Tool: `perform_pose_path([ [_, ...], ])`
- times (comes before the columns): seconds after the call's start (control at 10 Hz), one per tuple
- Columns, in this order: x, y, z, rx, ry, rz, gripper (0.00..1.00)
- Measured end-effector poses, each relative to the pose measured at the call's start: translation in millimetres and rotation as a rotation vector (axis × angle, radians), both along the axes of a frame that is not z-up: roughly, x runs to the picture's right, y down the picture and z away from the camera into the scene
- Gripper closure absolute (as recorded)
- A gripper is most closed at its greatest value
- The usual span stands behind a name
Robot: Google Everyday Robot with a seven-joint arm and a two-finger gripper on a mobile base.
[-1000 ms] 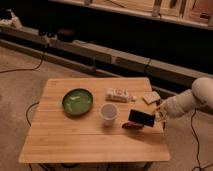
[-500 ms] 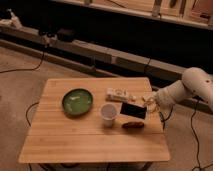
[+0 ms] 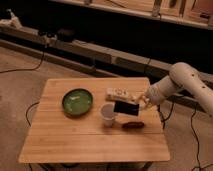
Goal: Place the eraser in the ceramic cup
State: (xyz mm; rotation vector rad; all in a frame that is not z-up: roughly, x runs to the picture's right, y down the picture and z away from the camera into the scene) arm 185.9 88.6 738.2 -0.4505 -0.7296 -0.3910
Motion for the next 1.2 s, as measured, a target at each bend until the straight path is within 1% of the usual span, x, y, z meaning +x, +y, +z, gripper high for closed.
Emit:
perform_pose_path([
  [0.2, -15, -7, 4.6, 0.003, -0.008, -0.011, 0.83],
  [0.5, -36, -15, 6.1, 0.005, -0.029, -0.02, 0.83],
  [0.7, -47, -15, 8.0, -0.004, -0.046, -0.026, 0.83],
  [0.8, -54, -12, 8.6, -0.017, -0.06, -0.032, 0.82],
  [1.0, -62, -9, 9.2, -0.035, -0.079, -0.039, 0.67],
  [1.2, -70, -7, 9.9, -0.05, -0.1, -0.046, 0.43],
])
